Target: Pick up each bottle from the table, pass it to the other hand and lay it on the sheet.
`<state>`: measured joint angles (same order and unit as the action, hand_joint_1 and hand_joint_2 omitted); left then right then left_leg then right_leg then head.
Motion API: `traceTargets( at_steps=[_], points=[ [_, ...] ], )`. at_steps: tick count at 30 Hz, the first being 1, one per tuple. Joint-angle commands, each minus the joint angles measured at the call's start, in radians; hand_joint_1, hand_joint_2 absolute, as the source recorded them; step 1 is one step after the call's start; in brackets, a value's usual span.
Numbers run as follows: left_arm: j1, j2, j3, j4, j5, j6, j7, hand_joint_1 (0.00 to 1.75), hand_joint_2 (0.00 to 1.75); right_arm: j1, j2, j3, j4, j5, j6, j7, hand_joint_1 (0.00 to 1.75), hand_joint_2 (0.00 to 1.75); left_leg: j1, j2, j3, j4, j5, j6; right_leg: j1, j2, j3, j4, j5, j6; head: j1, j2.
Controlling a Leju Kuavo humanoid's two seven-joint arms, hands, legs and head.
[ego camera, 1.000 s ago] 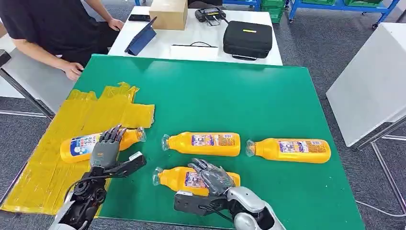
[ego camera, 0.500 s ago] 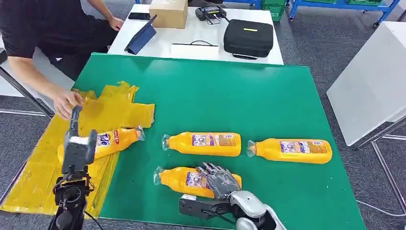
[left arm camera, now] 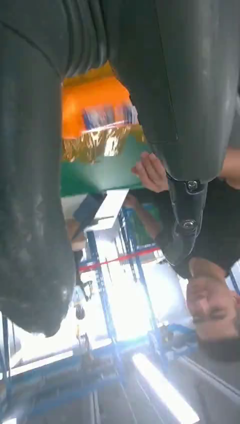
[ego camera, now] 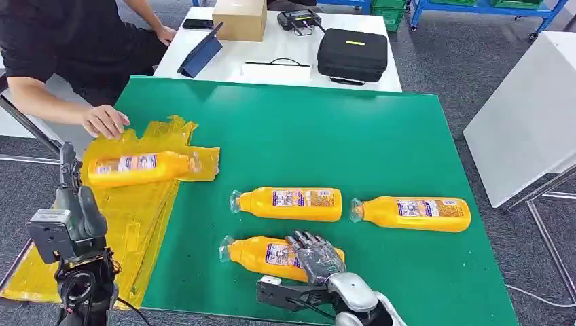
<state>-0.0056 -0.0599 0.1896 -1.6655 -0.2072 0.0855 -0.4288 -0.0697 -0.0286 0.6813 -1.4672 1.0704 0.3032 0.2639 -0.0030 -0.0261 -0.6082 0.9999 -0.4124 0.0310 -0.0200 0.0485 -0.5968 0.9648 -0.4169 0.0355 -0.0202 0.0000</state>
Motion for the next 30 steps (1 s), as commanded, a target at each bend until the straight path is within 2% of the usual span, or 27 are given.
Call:
traceTargets(
  at_steps=[1,3,4,6,13,19,24,25,27,29,30],
  points=[
    [-0.057,0.006,-0.063,0.038,0.02,0.038,-0.017,0.0,0.0,0.028,-0.049,0.043,0.19,0.012,0.057,0.009,1.73,1.75,0.001,-0.003,0.004,-0.002,0.001,-0.002,0.002,-0.008,0.006,-0.003,0.0,-0.002,0.0,0.0],
    [-0.069,0.004,-0.063,0.05,0.03,0.044,-0.016,0.0,0.0,0.014,-0.05,0.053,0.214,0.008,0.061,0.001,1.75,1.75,0.001,-0.005,0.006,-0.001,0.0,-0.002,0.002,-0.01,0.004,-0.003,-0.001,-0.002,0.0,0.0],
    [-0.072,0.002,-0.062,0.054,0.033,0.048,-0.017,0.0,0.0,0.007,-0.051,0.056,0.225,0.006,0.061,-0.002,1.75,1.75,0.001,-0.003,0.008,-0.001,-0.001,-0.003,0.001,-0.007,0.0,-0.003,-0.003,-0.004,0.0,0.0],
    [-0.076,-0.001,-0.058,0.057,0.041,0.051,-0.017,0.0,0.0,-0.007,-0.05,0.061,0.243,0.0,0.059,-0.011,1.75,1.75,0.0,-0.004,0.01,-0.003,-0.001,-0.004,0.001,-0.009,0.002,-0.004,-0.003,-0.007,0.0,0.0],
    [-0.084,-0.028,-0.046,0.061,0.073,0.037,0.008,0.0,0.0,-0.049,-0.033,0.054,0.279,-0.038,0.02,-0.032,1.75,1.75,0.0,0.0,0.018,-0.002,-0.003,-0.005,0.002,-0.005,0.007,-0.003,-0.003,-0.007,0.0,0.0],
    [-0.084,-0.027,-0.045,0.061,0.073,0.037,0.008,0.0,0.0,-0.047,-0.033,0.055,0.28,-0.038,0.02,-0.032,1.75,1.75,0.001,-0.001,0.018,-0.003,-0.002,-0.005,0.004,-0.008,0.008,-0.004,-0.003,-0.007,0.0,0.0],
    [-0.084,-0.028,-0.044,0.061,0.075,0.034,0.01,0.0,0.0,-0.045,-0.032,0.052,0.278,-0.043,0.018,-0.032,1.75,1.75,0.002,0.001,0.02,-0.002,-0.003,-0.004,0.004,-0.004,0.009,-0.003,-0.003,-0.006,0.0,0.0],
    [-0.086,-0.034,-0.035,0.061,0.073,0.032,0.013,0.0,0.0,-0.052,-0.03,0.05,0.278,-0.053,0.01,-0.034,1.75,1.75,0.002,0.0,0.019,-0.003,-0.002,-0.005,0.004,-0.007,0.008,-0.004,-0.003,-0.007,0.0,0.0],
    [-0.09,-0.037,-0.027,0.068,0.088,0.016,0.025,0.0,0.0,-0.061,-0.021,0.031,0.28,-0.089,-0.004,-0.057,1.75,1.75,0.002,-0.001,0.017,-0.003,-0.001,-0.006,0.004,-0.01,0.007,-0.004,-0.002,-0.008,0.0,0.0],
    [-0.086,-0.041,-0.017,0.076,0.122,-0.014,0.039,0.0,0.0,-0.066,-0.008,-0.009,0.257,-0.152,-0.052,-0.101,1.75,1.75,0.002,0.001,0.019,-0.002,-0.003,-0.004,0.004,-0.004,0.008,-0.003,-0.003,-0.007,0.0,0.0],
    [-0.08,-0.044,-0.012,0.078,0.143,-0.028,0.049,0.0,0.0,-0.065,0.001,-0.034,0.238,-0.185,-0.085,-0.131,1.75,1.75,0.001,0.001,0.018,-0.002,-0.002,-0.005,0.004,-0.006,0.007,-0.003,-0.003,-0.007,0.0,0.0]
  ],
)
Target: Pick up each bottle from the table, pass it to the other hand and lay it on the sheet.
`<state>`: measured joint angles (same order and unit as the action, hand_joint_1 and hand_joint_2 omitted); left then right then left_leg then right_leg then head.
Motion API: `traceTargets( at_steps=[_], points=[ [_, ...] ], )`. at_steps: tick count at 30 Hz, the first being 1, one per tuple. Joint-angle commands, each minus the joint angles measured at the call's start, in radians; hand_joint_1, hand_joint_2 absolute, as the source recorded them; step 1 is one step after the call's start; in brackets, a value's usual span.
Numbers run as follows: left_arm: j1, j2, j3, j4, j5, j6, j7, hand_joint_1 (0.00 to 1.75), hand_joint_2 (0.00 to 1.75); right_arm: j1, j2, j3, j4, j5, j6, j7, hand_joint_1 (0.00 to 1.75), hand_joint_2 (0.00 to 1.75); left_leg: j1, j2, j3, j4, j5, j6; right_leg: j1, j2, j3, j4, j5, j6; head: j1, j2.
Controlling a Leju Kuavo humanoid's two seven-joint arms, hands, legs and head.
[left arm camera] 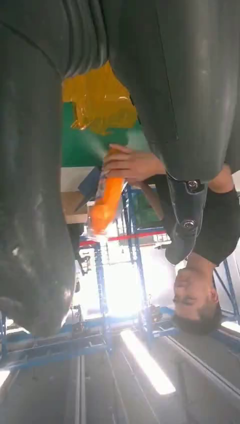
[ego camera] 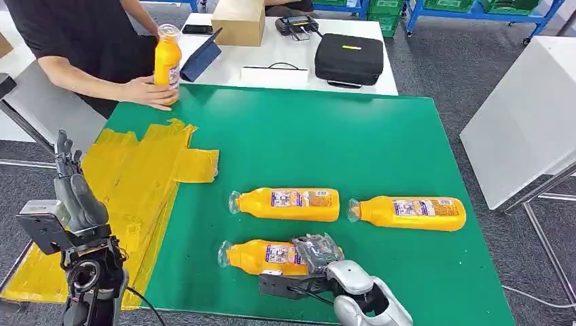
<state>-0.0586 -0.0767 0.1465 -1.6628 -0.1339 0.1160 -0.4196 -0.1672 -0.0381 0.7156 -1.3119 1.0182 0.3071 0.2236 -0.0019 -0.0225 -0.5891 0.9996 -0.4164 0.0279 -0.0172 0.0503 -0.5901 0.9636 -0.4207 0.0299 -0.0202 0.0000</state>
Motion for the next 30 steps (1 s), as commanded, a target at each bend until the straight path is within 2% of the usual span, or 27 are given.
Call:
traceTargets(
  at_steps=[1,2,3,6,7,10,11,15,21,25,30],
  points=[
    [-0.012,-0.034,0.038,0.082,0.148,-0.103,0.088,0.0,0.0,0.043,0.035,-0.131,0.022,-0.217,-0.165,-0.154,1.75,1.75,0.0,-0.001,0.0,-0.001,0.001,-0.001,0.001,-0.005,0.001,-0.001,0.001,-0.001,0.0,0.0],
    [-0.001,-0.036,0.038,0.093,0.207,-0.129,0.117,0.0,0.0,0.042,0.049,-0.161,-0.026,-0.276,-0.187,-0.196,1.75,1.75,0.0,-0.002,-0.001,-0.001,0.002,-0.002,0.001,-0.007,-0.001,-0.001,0.001,-0.002,0.0,0.0],
    [0.006,-0.038,0.033,0.106,0.259,-0.153,0.135,0.0,1.75,0.039,0.056,-0.18,-0.073,-0.319,-0.194,-0.222,1.75,1.75,0.0,0.0,-0.001,-0.001,0.001,-0.002,0.0,-0.005,-0.001,0.0,0.001,-0.002,0.0,0.0],
    [0.027,-0.046,0.006,0.142,0.435,-0.216,0.148,0.0,1.75,0.011,0.08,-0.22,-0.206,-0.467,-0.192,-0.285,1.75,1.75,-0.001,0.002,-0.003,0.0,0.001,-0.002,-0.001,-0.004,-0.003,0.001,0.002,-0.002,0.0,0.0],
    [0.03,-0.052,-0.009,0.145,0.456,-0.221,0.143,0.0,1.75,0.005,0.09,-0.231,-0.25,-0.519,-0.191,-0.295,1.75,1.75,-0.002,0.003,-0.007,-0.002,0.003,-0.001,-0.002,-0.001,0.003,0.0,0.006,0.002,0.0,0.0],
    [0.039,-0.065,-0.042,0.138,0.53,-0.239,0.161,0.0,1.75,0.001,0.1,-0.246,-0.331,-0.581,-0.211,-0.314,1.75,1.75,-0.001,0.001,-0.021,0.002,0.008,-0.001,-0.001,-0.004,-0.009,0.003,0.01,0.003,-0.001,0.0],
    [0.051,-0.066,-0.074,0.128,0.565,-0.29,0.181,0.0,1.75,0.021,0.136,-0.285,-0.392,-0.682,-0.261,-0.412,1.75,1.75,-0.001,0.0,-0.022,0.002,0.009,-0.001,-0.001,-0.007,-0.01,0.004,0.01,0.001,0.0,0.0],
    [0.061,-0.045,-0.144,0.126,0.577,-0.302,0.174,0.0,1.75,0.044,0.162,-0.305,-0.541,-0.713,-0.277,-0.37,1.75,1.75,0.0,-0.002,-0.026,0.003,0.008,-0.001,-0.001,-0.008,-0.012,0.005,0.009,0.002,0.0,0.0],
    [0.047,-0.03,-0.208,0.075,0.448,-0.258,0.136,0.0,1.75,0.025,0.191,-0.342,-0.525,-0.692,-0.285,-0.346,1.75,1.75,0.001,-0.002,-0.028,0.002,0.01,-0.002,0.0,-0.007,-0.015,0.003,0.011,0.002,0.0,0.0],
    [0.052,-0.017,-0.278,0.006,0.389,-0.252,0.125,0.0,1.75,-0.029,0.208,-0.334,-0.426,-0.622,-0.293,-0.299,1.75,1.75,0.001,0.001,-0.029,0.001,0.01,-0.001,0.0,-0.003,-0.017,0.002,0.012,0.002,0.0,0.0],
    [0.08,0.014,-0.324,-0.026,0.428,-0.263,0.132,0.0,1.75,-0.046,0.229,-0.304,-0.352,-0.569,-0.277,-0.263,1.75,1.75,0.001,0.004,-0.026,0.001,0.009,-0.002,0.0,-0.003,-0.014,0.001,0.011,0.001,0.0,0.0]
  ],
)
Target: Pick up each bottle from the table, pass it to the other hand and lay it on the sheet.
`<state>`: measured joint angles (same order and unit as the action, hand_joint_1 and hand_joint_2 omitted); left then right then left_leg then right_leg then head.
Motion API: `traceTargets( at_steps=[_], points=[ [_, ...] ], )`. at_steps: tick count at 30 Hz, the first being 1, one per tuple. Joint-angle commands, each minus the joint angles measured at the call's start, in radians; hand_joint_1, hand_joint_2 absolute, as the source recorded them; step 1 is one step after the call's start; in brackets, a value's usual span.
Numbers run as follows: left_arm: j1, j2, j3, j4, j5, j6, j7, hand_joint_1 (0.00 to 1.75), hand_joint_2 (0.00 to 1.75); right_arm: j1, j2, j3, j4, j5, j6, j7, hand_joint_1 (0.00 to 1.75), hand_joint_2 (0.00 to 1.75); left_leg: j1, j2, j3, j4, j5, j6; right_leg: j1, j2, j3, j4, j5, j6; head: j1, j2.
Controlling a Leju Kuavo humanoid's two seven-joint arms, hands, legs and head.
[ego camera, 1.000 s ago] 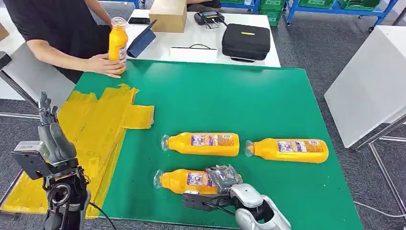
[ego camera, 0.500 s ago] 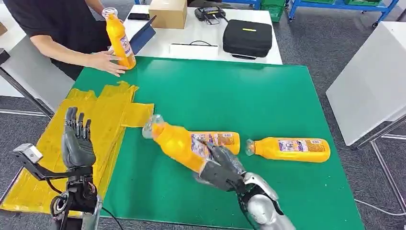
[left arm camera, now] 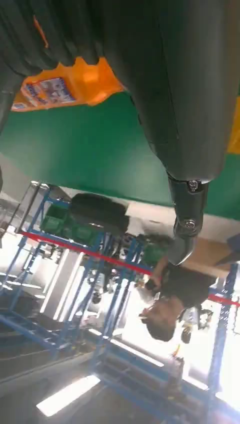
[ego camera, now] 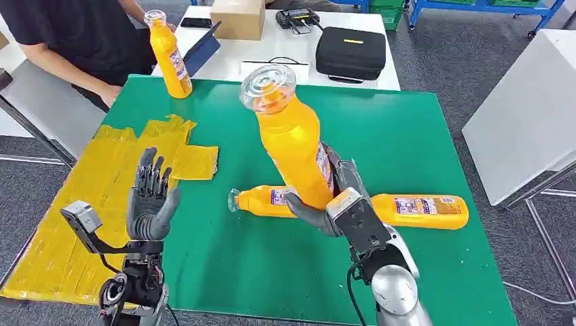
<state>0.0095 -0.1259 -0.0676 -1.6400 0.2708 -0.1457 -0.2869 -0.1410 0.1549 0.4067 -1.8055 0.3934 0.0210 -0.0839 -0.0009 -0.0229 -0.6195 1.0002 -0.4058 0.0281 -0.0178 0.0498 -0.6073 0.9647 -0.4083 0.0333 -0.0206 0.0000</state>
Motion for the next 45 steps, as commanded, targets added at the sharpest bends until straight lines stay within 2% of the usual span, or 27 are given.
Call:
traceTargets(
  at_steps=[1,9,12,15,16,18,19,25,33,35,41,45],
  points=[
    [0.015,0.063,-0.112,-0.05,0.024,-0.001,-0.003,0.0,1.75,-0.075,0.038,0.007,0.152,0.056,0.01,0.044,1.75,1.75,0.0,0.004,0.004,-0.001,-0.001,-0.002,0.001,-0.001,0.003,0.0,-0.001,-0.002,0.0,0.0],
    [0.015,0.063,-0.112,-0.05,0.024,-0.001,-0.003,0.0,1.75,-0.075,0.038,0.007,0.152,0.056,0.01,0.044,1.75,1.75,0.0,0.003,0.005,0.0,-0.002,-0.003,0.001,-0.004,0.004,0.001,-0.002,-0.003,0.0,0.0],
    [0.0,0.064,-0.126,-0.046,0.04,-0.018,-0.001,0.0,1.75,-0.08,0.038,0.004,0.167,0.069,0.019,0.078,1.75,1.75,0.0,0.003,0.008,0.001,-0.004,-0.004,0.002,-0.008,0.007,0.003,-0.004,-0.004,0.0,0.0],
    [-0.025,0.052,-0.149,-0.05,0.067,-0.039,0.024,0.0,1.75,-0.085,0.041,0.007,0.205,0.094,0.023,0.094,1.75,1.75,0.001,0.0,0.001,0.0,0.0,-0.002,0.001,-0.005,0.002,0.0,-0.001,-0.002,0.0,0.0],
    [-0.031,0.05,-0.158,-0.052,0.075,-0.043,0.033,0.0,1.75,-0.084,0.045,0.01,0.217,0.102,0.023,0.096,1.75,1.75,0.0,0.001,0.005,0.001,-0.002,-0.003,0.001,-0.008,0.005,0.002,-0.002,-0.003,0.0,0.0],
    [-0.037,0.046,-0.167,-0.051,0.084,-0.047,0.042,0.0,1.75,-0.08,0.047,0.018,0.224,0.109,0.025,0.095,1.75,1.75,0.001,0.0,0.001,0.0,0.0,-0.002,0.001,-0.005,0.001,0.0,-0.001,-0.002,0.0,0.0],
    [-0.038,0.037,-0.169,-0.039,0.153,-0.069,0.079,0.0,1.75,-0.077,0.047,0.032,0.22,0.116,0.029,0.092,1.75,1.75,0.0,0.0,0.003,0.0,-0.001,-0.003,0.001,-0.006,0.003,0.001,-0.002,-0.003,0.0,0.0],
    [-0.061,0.031,-0.214,0.05,0.298,-0.092,0.12,0.0,1.75,-0.078,0.018,0.149,0.194,0.243,-0.007,0.117,1.75,1.75,0.001,-0.001,0.001,-0.001,0.0,-0.001,0.001,-0.004,0.0,0.0,-0.001,-0.001,0.0,0.0],
    [-0.043,0.041,-0.225,0.037,0.353,-0.08,0.135,0.0,1.75,-0.089,-0.021,0.282,0.313,0.31,-0.048,0.129,1.75,1.75,0.001,0.001,0.005,-0.002,-0.001,-0.002,0.001,-0.005,0.005,-0.001,-0.001,-0.002,0.0,0.0],
    [-0.031,0.045,-0.222,0.025,0.348,-0.059,0.131,0.0,1.75,-0.094,-0.028,0.317,0.308,0.36,-0.08,0.154,1.75,1.75,0.001,0.001,0.001,-0.001,0.0,-0.001,0.001,-0.002,0.001,-0.001,0.0,-0.001,0.0,0.0],
    [-0.036,0.036,-0.205,-0.013,0.316,-0.034,0.147,0.0,1.75,-0.126,-0.033,0.377,0.381,0.334,-0.002,0.244,1.75,1.75,0.001,0.002,0.003,0.0,-0.002,-0.002,0.001,-0.004,0.003,0.0,-0.001,-0.002,0.0,0.0],
    [-0.04,0.034,-0.211,-0.023,0.303,-0.028,0.154,0.0,1.75,-0.137,-0.026,0.391,0.416,0.336,0.005,0.252,1.75,1.75,0.001,0.001,0.002,-0.001,-0.001,-0.002,0.001,-0.004,0.002,0.0,-0.001,-0.002,0.0,0.0]
  ],
)
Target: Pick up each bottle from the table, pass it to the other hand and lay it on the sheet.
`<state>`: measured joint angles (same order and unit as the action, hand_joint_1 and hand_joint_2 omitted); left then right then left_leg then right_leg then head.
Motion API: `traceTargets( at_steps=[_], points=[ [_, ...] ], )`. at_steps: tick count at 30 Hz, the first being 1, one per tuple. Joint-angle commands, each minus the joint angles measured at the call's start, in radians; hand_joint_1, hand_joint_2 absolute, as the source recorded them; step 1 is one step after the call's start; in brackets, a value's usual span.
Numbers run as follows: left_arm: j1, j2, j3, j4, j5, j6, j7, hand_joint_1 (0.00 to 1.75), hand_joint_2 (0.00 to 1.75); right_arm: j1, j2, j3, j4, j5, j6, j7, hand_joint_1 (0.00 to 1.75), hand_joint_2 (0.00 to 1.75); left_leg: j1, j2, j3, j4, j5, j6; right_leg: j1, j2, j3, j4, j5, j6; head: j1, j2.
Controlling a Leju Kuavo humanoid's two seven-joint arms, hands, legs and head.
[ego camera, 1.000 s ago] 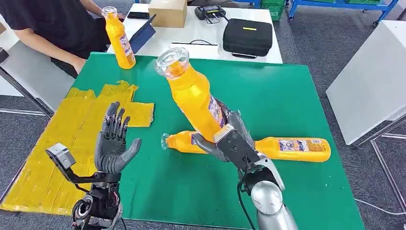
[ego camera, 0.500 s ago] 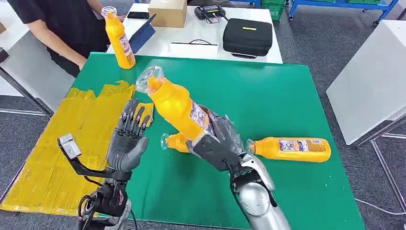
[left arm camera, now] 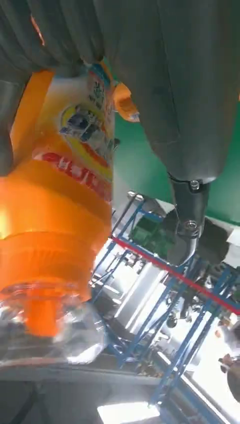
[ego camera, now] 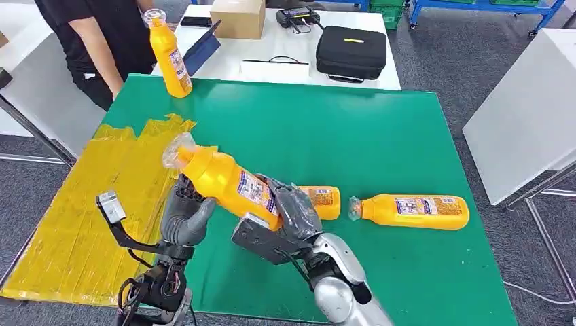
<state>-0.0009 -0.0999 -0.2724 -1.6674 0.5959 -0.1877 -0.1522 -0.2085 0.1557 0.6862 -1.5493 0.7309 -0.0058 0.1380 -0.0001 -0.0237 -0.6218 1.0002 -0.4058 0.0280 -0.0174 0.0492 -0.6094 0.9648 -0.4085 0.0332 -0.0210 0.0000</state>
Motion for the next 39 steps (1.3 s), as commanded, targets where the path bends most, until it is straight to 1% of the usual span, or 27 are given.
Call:
traceTargets(
  at_steps=[1,2,4,5,6,8,9,10,14,16,17,20,23,25,27,28,29,30,31,32,33,34,35,36,38,39],
  points=[
    [-0.03,0.008,-0.007,0.005,-0.022,0.014,0.019,0.0,1.75,-0.069,-0.026,0.112,0.16,-0.001,0.032,0.03,1.75,1.75,0.0,0.001,0.003,-0.001,-0.001,-0.002,0.001,-0.003,0.003,-0.001,0.0,-0.001,0.0,0.0],
    [-0.03,0.008,-0.007,0.005,-0.022,0.014,0.019,0.0,1.75,-0.069,-0.026,0.112,0.16,-0.001,0.032,0.03,1.75,1.75,0.0,0.002,0.005,0.0,-0.001,-0.002,0.001,-0.004,0.005,0.0,-0.001,-0.002,0.0,0.0],
    [-0.028,0.008,-0.007,0.006,-0.022,0.014,0.019,0.0,1.75,-0.072,-0.026,0.111,0.159,-0.001,0.032,0.03,1.75,1.75,0.0,0.0,0.002,0.0,0.0,-0.001,0.001,-0.003,0.002,0.0,0.0,-0.001,0.0,0.0],
    [-0.024,0.009,-0.008,0.004,-0.027,0.013,0.019,0.0,1.75,-0.073,-0.032,0.119,0.157,0.007,0.041,0.044,1.75,1.75,0.0,0.001,0.004,0.0,-0.001,-0.002,0.001,-0.005,0.005,0.0,-0.001,-0.002,0.001,0.0],
    [-0.028,0.01,-0.013,0.004,-0.031,0.013,0.021,0.0,1.75,-0.08,-0.032,0.13,0.166,0.014,0.051,0.053,1.75,1.75,0.0,0.001,0.003,0.0,-0.001,-0.001,0.001,-0.003,0.003,-0.001,0.0,-0.001,0.001,0.0],
    [-0.024,0.012,-0.02,0.001,-0.04,0.017,0.027,0.0,1.75,-0.093,-0.034,0.172,0.183,0.057,0.067,0.084,1.75,1.75,0.0,0.002,0.004,0.0,-0.001,-0.002,0.001,-0.003,0.004,0.0,-0.001,-0.002,0.0,0.0],
    [-0.025,0.014,-0.023,0.003,-0.048,0.022,0.031,0.0,1.75,-0.101,-0.034,0.19,0.188,0.088,0.067,0.099,1.75,1.75,0.0,0.002,0.003,-0.001,-0.001,-0.001,0.001,-0.002,0.002,-0.001,0.0,-0.001,0.001,0.0],
    [-0.032,0.015,-0.026,0.007,-0.051,0.024,0.034,0.0,1.75,-0.111,-0.033,0.212,0.189,0.119,0.071,0.116,1.75,1.75,0.0,0.003,0.005,0.0,-0.001,-0.002,0.001,-0.003,0.004,0.0,-0.001,-0.002,0.0,0.0],
    [-0.032,0.015,-0.026,0.007,-0.051,0.024,0.034,0.0,1.75,-0.111,-0.033,0.212,0.189,0.119,0.071,0.116,1.75,1.75,0.0,0.0,0.004,-0.001,-0.001,-0.002,0.001,-0.005,0.004,-0.001,-0.001,-0.002,0.0,0.0],
    [-0.032,0.015,-0.026,0.007,-0.051,0.024,0.034,0.0,1.75,-0.111,-0.033,0.212,0.189,0.119,0.071,0.116,1.75,1.75,0.0,0.0,0.002,-0.001,0.0,-0.001,0.001,-0.003,0.002,-0.001,0.0,-0.001,0.0,0.0],
    [-0.032,0.015,-0.026,0.007,-0.051,0.024,0.034,0.0,1.75,-0.111,-0.033,0.212,0.189,0.119,0.071,0.116,1.75,1.75,0.0,0.0,0.004,-0.001,-0.001,-0.002,0.001,-0.005,0.004,-0.001,-0.001,-0.002,0.0,0.0],
    [-0.036,0.017,-0.027,0.009,-0.055,0.027,0.037,0.0,1.75,-0.114,-0.033,0.218,0.185,0.123,0.079,0.125,1.75,1.75,0.0,0.0,0.002,-0.001,0.0,-0.001,0.001,-0.003,0.001,-0.001,0.0,-0.001,0.0,0.0],
    [-0.047,0.026,-0.036,0.007,-0.075,0.031,0.053,0.0,1.75,-0.119,-0.035,0.234,0.171,0.13,0.092,0.141,1.75,1.75,0.0,0.0,0.005,0.0,-0.001,-0.002,0.001,-0.006,0.005,0.0,-0.002,-0.002,0.0,0.0],
    [-0.041,0.028,-0.04,-0.005,-0.072,0.025,0.07,0.0,1.75,-0.118,-0.044,0.234,0.148,0.126,0.09,0.153,1.75,1.75,0.0,0.0,0.001,0.0,0.0,-0.001,0.001,-0.003,0.001,0.0,0.0,-0.001,0.0,0.0],
    [-0.045,0.03,-0.046,-0.002,-0.069,0.019,0.083,0.0,1.75,-0.12,-0.049,0.226,0.133,0.124,0.088,0.156,1.75,1.75,0.0,-0.001,0.004,0.0,-0.001,-0.002,0.001,-0.007,0.004,0.0,-0.002,-0.002,0.0,0.0],
    [-0.04,0.032,-0.047,-0.007,-0.068,0.016,0.085,0.52,1.75,-0.113,-0.057,0.215,0.111,0.123,0.085,0.159,1.75,1.75,0.0,-0.001,0.001,0.0,0.0,-0.001,0.0,-0.004,0.001,0.0,0.0,-0.001,0.0,0.0],
    [-0.041,0.035,-0.05,-0.005,-0.066,0.009,0.091,0.77,1.75,-0.111,-0.06,0.207,0.1,0.124,0.086,0.162,1.75,1.75,0.0,-0.001,0.002,0.0,0.0,-0.002,0.001,-0.006,0.003,0.0,-0.001,-0.002,0.0,0.0],
    [-0.043,0.035,-0.052,-0.004,-0.063,0.005,0.095,0.21,1.75,-0.112,-0.061,0.203,0.096,0.125,0.087,0.164,1.75,1.75,0.0,-0.001,0.001,0.0,0.0,-0.001,0.001,-0.005,0.001,0.0,-0.001,-0.001,0.0,0.0],
    [-0.037,0.036,-0.052,-0.007,-0.061,-0.001,0.099,0.35,1.75,-0.107,-0.067,0.189,0.082,0.126,0.089,0.168,1.75,1.75,0.0,-0.002,0.003,0.0,-0.001,-0.002,0.001,-0.007,0.003,0.0,-0.002,-0.002,0.0,0.0],
    [-0.036,0.037,-0.053,-0.007,-0.061,-0.004,0.1,1.66,1.75,-0.106,-0.066,0.181,0.078,0.126,0.089,0.168,1.75,1.75,0.0,-0.002,0.002,0.0,0.0,-0.001,0.001,-0.006,0.002,0.0,-0.001,-0.001,0.0,0.0],
    [-0.037,0.036,-0.054,-0.008,-0.061,-0.006,0.1,1.75,1.75,-0.106,-0.067,0.174,0.073,0.127,0.09,0.169,1.75,1.75,0.0,-0.002,0.003,0.0,-0.001,-0.002,0.001,-0.007,0.003,0.0,-0.002,-0.002,0.001,0.0],
    [-0.037,0.036,-0.054,-0.008,-0.061,-0.006,0.1,1.75,1.75,-0.106,-0.067,0.174,0.073,0.127,0.09,0.169,1.75,1.75,0.0,-0.002,0.002,0.0,0.0,-0.001,0.001,-0.006,0.002,0.0,-0.001,-0.001,0.0,0.0],
    [-0.036,0.038,-0.056,-0.01,-0.061,-0.009,0.101,1.57,1.75,-0.103,-0.066,0.166,0.066,0.127,0.091,0.171,1.75,1.75,0.0,-0.001,0.003,0.0,-0.001,-0.002,0.001,-0.006,0.003,0.0,-0.002,-0.002,0.001,0.0],
    [-0.031,0.041,-0.06,-0.013,-0.06,-0.014,0.104,0.0,1.75,-0.102,-0.063,0.161,0.063,0.127,0.092,0.171,1.75,1.75,0.0,-0.001,0.004,0.0,-0.001,-0.002,0.001,-0.007,0.004,0.001,-0.002,-0.002,0.0,0.0],
    [-0.026,0.044,-0.067,-0.017,-0.056,-0.021,0.11,0.0,1.75,-0.105,-0.059,0.15,0.058,0.126,0.091,0.172,1.75,1.75,0.0,-0.001,0.001,0.0,0.0,-0.001,0.001,-0.004,0.001,0.0,-0.001,-0.001,0.0,0.0],
    [-0.019,0.044,-0.069,-0.025,-0.056,-0.024,0.11,0.0,1.75,-0.107,-0.056,0.141,0.055,0.125,0.09,0.175,1.75,1.75,0.0,-0.001,0.003,0.0,-0.001,-0.002,0.001,-0.006,0.003,0.0,-0.002,-0.002,0.0,0.0]
  ],
)
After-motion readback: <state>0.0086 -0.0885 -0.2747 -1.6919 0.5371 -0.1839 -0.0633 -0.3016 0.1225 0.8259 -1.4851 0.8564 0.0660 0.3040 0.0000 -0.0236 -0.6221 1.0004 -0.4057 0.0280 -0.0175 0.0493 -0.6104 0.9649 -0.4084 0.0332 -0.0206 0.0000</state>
